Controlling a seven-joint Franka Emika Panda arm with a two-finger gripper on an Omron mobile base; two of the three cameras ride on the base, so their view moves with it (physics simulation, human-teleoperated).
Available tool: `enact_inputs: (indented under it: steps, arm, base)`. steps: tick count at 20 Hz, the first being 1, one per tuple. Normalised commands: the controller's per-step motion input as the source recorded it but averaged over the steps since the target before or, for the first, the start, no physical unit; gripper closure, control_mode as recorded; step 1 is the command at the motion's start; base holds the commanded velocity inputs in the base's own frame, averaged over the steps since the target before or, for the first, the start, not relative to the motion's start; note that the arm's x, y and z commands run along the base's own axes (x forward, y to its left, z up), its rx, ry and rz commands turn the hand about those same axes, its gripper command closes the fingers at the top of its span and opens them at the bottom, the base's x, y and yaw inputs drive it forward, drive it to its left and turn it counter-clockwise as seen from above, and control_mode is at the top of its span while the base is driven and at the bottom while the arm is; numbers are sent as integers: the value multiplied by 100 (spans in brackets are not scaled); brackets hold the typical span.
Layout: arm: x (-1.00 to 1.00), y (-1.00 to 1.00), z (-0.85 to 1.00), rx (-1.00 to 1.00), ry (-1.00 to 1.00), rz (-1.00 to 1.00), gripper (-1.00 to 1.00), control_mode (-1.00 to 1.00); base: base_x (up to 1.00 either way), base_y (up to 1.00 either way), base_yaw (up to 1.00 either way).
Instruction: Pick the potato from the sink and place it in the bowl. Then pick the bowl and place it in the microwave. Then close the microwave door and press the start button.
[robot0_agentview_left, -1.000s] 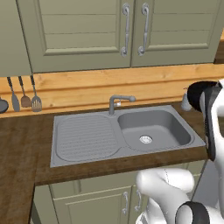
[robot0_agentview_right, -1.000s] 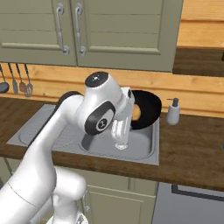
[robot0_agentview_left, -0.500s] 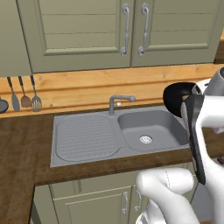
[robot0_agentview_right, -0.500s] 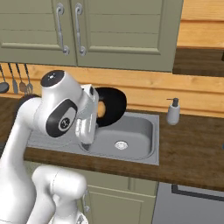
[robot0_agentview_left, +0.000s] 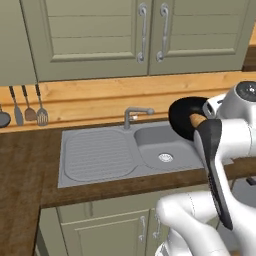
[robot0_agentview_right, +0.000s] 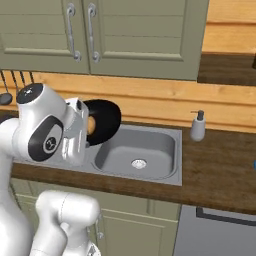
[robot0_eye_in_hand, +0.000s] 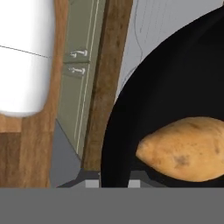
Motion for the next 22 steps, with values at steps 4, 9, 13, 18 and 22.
enact_inputs:
  steps: [4, 9, 13, 18, 22]
  arm:
    - [0, 0, 0, 0, 0, 0, 100, 100]
    - [0, 0, 0, 0, 0, 0, 100, 100]
    - [0, 0, 0, 0, 0, 0, 100, 100]
    - [0, 0, 0, 0, 0, 0, 100, 100]
    - [0, 0, 0, 0, 0, 0, 100, 100]
  base:
    - [-70, -24, 0]
    - [-49, -53, -22]
    - [0, -35, -82]
    - [0, -14, -93]
    - [0, -26, -91]
